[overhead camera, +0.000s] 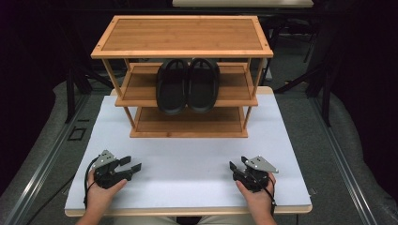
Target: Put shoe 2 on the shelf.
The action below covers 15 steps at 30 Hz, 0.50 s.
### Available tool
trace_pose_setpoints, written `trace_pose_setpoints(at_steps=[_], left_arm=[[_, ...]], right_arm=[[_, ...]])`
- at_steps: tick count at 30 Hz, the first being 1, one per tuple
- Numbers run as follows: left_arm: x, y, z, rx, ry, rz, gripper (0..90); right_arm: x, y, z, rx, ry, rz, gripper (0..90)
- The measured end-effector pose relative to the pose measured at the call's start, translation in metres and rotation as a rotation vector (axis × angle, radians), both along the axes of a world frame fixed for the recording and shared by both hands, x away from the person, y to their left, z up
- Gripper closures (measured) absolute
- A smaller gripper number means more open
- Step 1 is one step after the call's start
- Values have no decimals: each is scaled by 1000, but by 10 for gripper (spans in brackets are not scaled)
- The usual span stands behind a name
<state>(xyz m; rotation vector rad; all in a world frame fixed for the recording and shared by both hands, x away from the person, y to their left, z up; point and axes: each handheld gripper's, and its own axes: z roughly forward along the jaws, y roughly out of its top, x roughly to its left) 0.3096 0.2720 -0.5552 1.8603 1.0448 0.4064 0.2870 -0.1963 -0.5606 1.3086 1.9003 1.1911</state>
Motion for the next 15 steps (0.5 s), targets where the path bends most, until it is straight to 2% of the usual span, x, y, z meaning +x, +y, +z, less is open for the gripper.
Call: trace_pose_setpoints(at_steps=[3, 6, 15], left_arm=[[0, -1, -1, 4, 6, -4, 400], [1, -1, -2, 4, 9, -5, 400], [1, -2, -2, 1, 13, -8, 400]], right_arm=[[1, 2, -1, 9, 5, 24, 464], [0, 3, -1, 0, 5, 19, 464], [1, 2, -1, 15, 9, 22, 464]])
